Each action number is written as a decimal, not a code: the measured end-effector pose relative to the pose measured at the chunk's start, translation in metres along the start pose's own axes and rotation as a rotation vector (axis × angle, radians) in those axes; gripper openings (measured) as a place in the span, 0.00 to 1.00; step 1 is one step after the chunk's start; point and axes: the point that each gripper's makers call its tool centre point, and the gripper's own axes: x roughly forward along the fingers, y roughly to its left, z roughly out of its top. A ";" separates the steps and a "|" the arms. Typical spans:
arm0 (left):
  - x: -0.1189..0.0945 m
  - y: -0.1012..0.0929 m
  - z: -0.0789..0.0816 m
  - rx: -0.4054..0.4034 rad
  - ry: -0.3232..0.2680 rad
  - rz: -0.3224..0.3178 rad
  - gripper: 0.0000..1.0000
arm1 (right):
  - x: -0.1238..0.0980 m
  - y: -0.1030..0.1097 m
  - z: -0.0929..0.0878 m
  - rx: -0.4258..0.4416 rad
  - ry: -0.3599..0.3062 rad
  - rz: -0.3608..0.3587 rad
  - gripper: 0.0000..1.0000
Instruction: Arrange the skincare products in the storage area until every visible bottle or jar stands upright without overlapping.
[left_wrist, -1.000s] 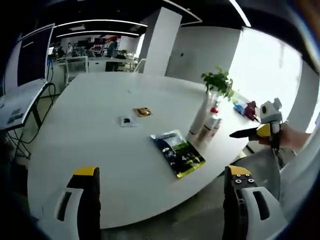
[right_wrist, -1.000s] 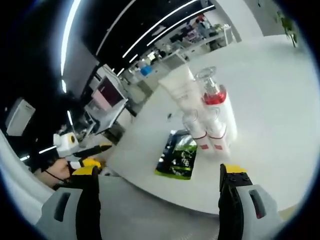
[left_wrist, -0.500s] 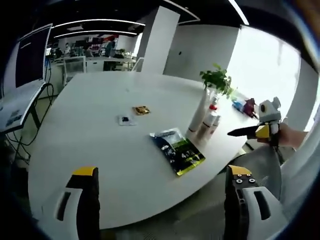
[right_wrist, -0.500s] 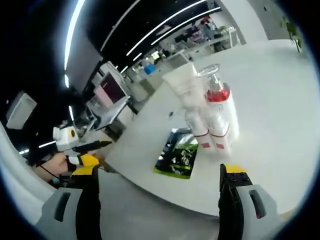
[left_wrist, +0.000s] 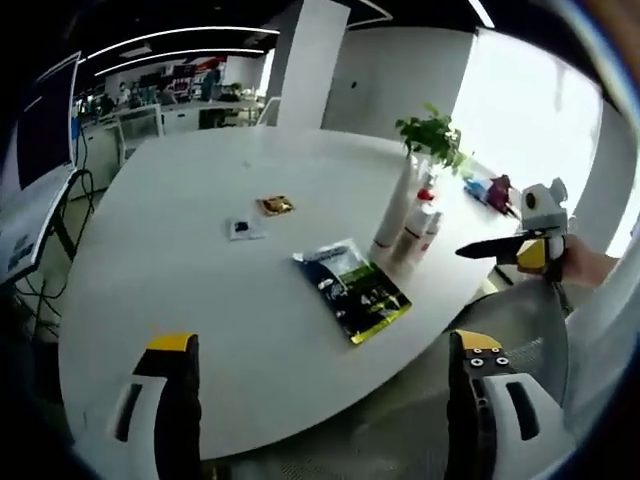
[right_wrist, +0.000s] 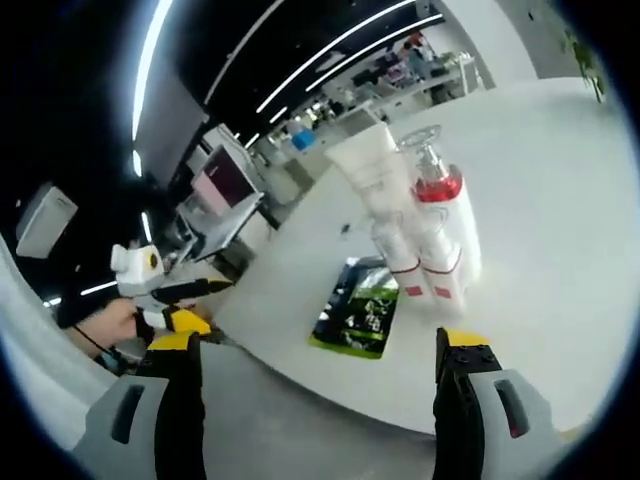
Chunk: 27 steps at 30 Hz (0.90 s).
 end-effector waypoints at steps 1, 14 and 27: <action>0.002 0.000 0.000 0.002 0.011 0.003 0.96 | 0.000 0.001 0.000 -0.003 0.000 0.003 0.96; 0.011 0.017 0.003 -0.005 0.069 0.029 0.94 | -0.001 -0.003 0.003 -0.009 -0.019 -0.003 0.96; 0.029 0.024 0.009 -0.006 0.121 0.035 0.94 | 0.001 -0.005 0.003 0.002 -0.021 -0.015 0.96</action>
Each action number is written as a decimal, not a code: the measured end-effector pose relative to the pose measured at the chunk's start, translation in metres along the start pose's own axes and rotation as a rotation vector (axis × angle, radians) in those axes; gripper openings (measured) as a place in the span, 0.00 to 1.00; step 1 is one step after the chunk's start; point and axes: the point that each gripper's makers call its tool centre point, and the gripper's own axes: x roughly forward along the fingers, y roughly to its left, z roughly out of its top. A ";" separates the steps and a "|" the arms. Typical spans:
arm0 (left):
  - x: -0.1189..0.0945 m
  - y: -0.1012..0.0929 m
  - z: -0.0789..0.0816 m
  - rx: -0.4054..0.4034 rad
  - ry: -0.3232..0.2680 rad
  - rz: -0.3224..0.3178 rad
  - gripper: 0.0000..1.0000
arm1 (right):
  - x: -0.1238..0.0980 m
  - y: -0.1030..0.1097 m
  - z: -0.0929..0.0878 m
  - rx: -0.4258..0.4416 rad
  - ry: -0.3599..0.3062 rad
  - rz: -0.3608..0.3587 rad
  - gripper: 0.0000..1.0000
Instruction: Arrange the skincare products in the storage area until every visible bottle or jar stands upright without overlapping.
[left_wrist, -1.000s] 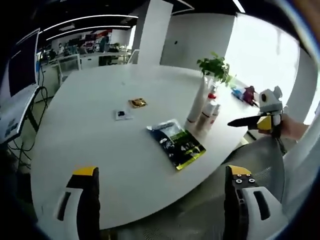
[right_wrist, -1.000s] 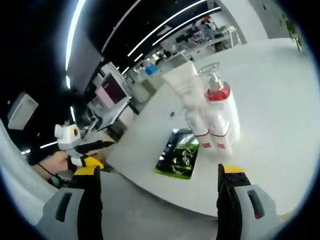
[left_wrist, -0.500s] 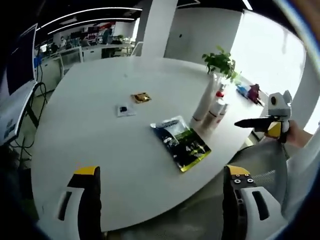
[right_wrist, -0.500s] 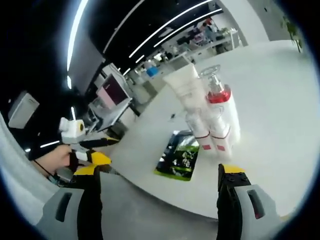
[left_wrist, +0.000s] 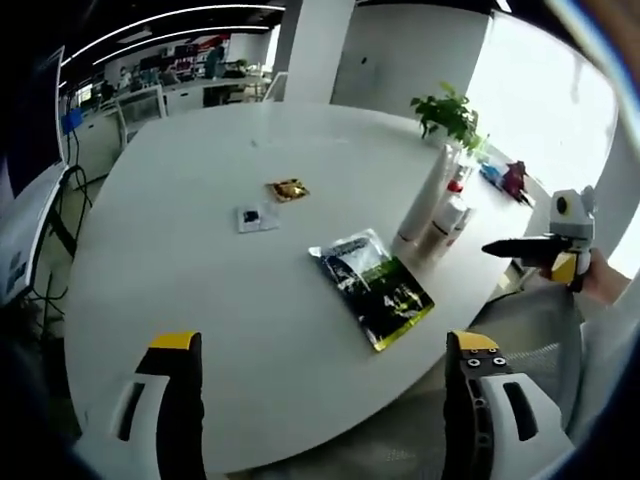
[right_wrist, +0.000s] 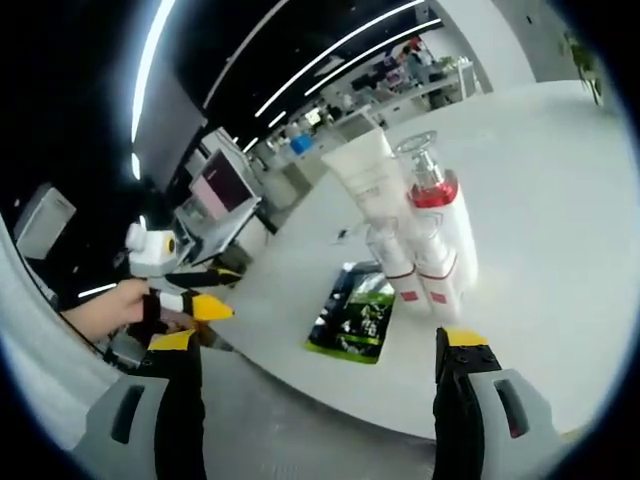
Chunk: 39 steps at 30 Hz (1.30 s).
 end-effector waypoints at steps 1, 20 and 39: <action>0.001 0.000 0.000 -0.001 0.006 0.002 0.94 | 0.000 0.000 0.000 0.001 0.002 0.000 0.96; 0.037 0.008 0.021 -0.014 0.104 0.055 0.92 | 0.000 -0.001 -0.001 0.020 0.003 -0.004 0.96; 0.071 0.028 0.029 -0.024 0.206 0.101 0.92 | -0.001 -0.008 0.003 0.044 -0.025 -0.037 0.96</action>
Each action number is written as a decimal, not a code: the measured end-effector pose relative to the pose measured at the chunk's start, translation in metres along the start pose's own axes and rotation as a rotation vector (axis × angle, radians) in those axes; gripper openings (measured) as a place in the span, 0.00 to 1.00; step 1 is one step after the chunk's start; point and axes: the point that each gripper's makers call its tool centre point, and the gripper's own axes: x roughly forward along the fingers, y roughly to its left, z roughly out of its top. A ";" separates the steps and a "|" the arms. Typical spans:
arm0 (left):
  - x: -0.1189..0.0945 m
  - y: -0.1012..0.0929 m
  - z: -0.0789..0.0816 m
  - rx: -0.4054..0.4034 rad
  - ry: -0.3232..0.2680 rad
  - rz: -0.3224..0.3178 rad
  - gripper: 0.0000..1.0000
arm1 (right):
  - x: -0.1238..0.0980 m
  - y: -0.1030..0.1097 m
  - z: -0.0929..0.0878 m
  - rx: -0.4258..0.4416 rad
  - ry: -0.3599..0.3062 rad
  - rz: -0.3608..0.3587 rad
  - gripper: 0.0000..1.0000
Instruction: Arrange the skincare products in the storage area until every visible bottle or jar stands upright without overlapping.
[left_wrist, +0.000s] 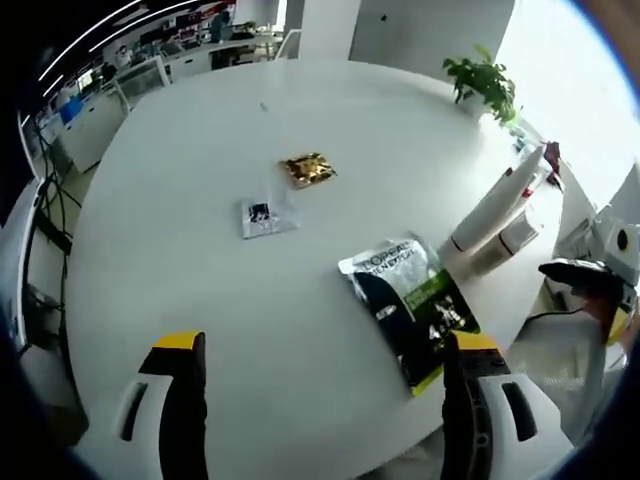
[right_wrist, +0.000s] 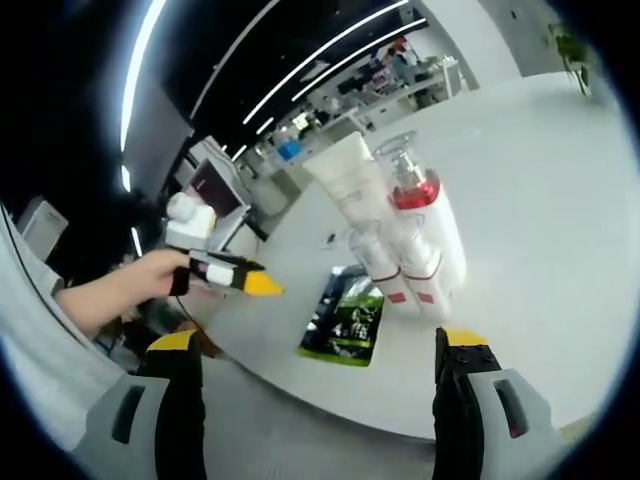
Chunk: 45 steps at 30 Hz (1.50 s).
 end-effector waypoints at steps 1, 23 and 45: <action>0.003 0.002 0.001 -0.006 0.003 0.003 0.92 | 0.000 -0.001 0.000 0.001 0.001 -0.003 0.96; 0.033 0.018 0.014 -0.040 0.049 0.050 0.86 | -0.001 -0.008 0.002 0.025 -0.011 -0.033 0.95; 0.055 0.038 0.039 -0.094 0.013 0.128 0.82 | 0.000 -0.014 0.001 0.041 -0.006 -0.055 0.96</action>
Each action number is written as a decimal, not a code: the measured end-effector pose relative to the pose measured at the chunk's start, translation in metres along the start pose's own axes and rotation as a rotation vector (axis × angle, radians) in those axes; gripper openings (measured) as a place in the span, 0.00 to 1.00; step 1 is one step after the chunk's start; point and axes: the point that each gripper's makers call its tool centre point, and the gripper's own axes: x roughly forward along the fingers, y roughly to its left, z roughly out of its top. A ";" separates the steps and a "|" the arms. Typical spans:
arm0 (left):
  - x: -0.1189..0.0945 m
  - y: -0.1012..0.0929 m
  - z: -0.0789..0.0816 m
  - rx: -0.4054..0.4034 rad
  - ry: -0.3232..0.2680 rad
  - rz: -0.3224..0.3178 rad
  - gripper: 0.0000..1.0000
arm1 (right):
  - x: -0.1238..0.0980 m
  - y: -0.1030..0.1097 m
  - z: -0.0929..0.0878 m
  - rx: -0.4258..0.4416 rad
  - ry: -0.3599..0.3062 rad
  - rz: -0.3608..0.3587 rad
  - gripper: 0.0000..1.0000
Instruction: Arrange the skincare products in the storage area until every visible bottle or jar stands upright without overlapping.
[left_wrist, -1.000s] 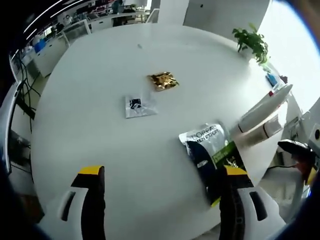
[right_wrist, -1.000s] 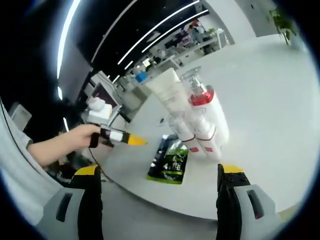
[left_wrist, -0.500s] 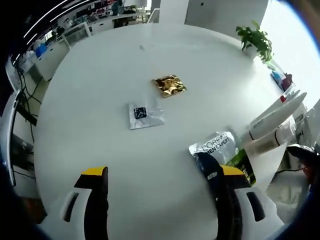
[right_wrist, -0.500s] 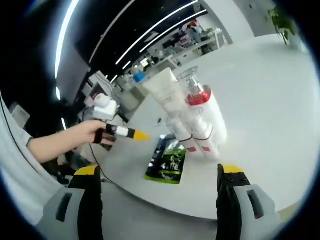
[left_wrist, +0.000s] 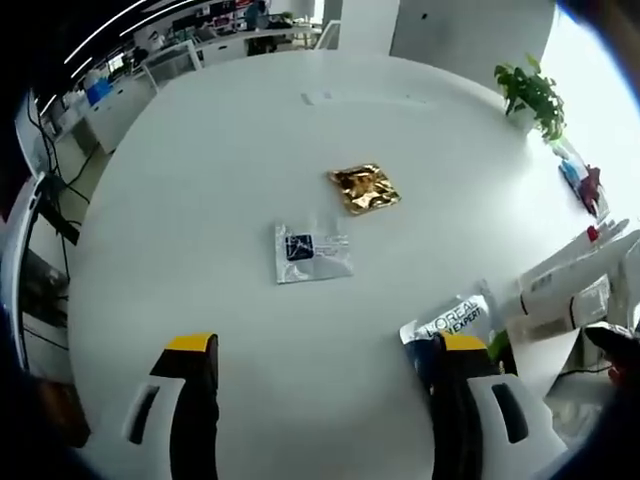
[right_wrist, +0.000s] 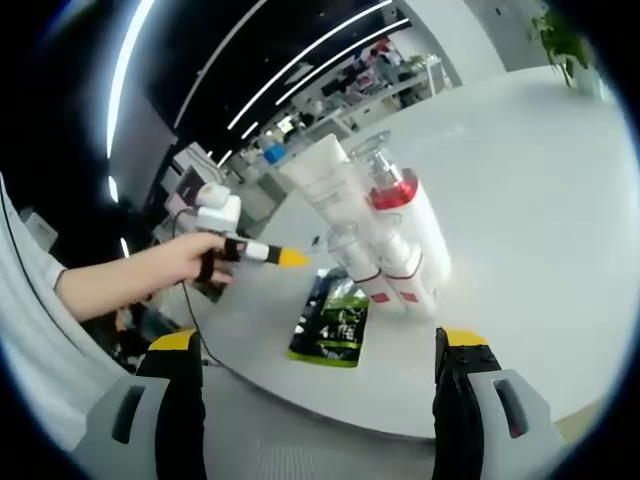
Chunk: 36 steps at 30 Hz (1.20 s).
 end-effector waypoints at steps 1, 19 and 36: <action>0.000 0.000 0.000 -0.001 -0.001 0.000 0.82 | 0.000 0.000 0.000 0.000 0.001 -0.001 0.96; 0.027 0.001 0.019 -0.033 -0.024 0.021 0.69 | 0.000 -0.003 -0.002 0.016 0.011 -0.011 0.96; 0.044 0.002 0.045 -0.033 -0.073 0.051 0.57 | 0.001 -0.004 -0.003 0.028 0.015 -0.018 0.96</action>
